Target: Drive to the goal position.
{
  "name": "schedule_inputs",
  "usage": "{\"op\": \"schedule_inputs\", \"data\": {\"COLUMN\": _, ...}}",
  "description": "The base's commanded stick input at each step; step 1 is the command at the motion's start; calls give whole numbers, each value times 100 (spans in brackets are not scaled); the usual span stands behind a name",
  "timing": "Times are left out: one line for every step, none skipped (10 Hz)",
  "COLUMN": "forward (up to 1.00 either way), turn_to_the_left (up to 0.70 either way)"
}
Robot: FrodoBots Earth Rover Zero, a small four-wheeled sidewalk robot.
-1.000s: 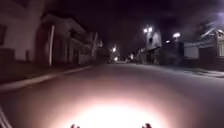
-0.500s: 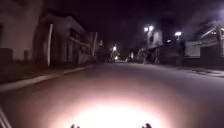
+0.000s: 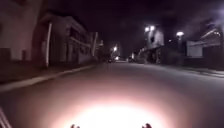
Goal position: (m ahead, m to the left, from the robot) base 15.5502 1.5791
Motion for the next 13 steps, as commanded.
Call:
{"op": "schedule_inputs", "data": {"forward": 50, "turn_to_the_left": 0}}
{"op": "schedule_inputs", "data": {"forward": 50, "turn_to_the_left": 0}}
{"op": "schedule_inputs", "data": {"forward": 50, "turn_to_the_left": 0}}
{"op": "schedule_inputs", "data": {"forward": 50, "turn_to_the_left": 0}}
{"op": "schedule_inputs", "data": {"forward": 50, "turn_to_the_left": 0}}
{"op": "schedule_inputs", "data": {"forward": 50, "turn_to_the_left": 0}}
{"op": "schedule_inputs", "data": {"forward": 50, "turn_to_the_left": 0}}
{"op": "schedule_inputs", "data": {"forward": 50, "turn_to_the_left": 0}}
{"op": "schedule_inputs", "data": {"forward": 50, "turn_to_the_left": 0}}
{"op": "schedule_inputs", "data": {"forward": 50, "turn_to_the_left": 0}}
{"op": "schedule_inputs", "data": {"forward": 50, "turn_to_the_left": 0}}
{"op": "schedule_inputs", "data": {"forward": 50, "turn_to_the_left": 0}}
{"op": "schedule_inputs", "data": {"forward": 50, "turn_to_the_left": 0}}
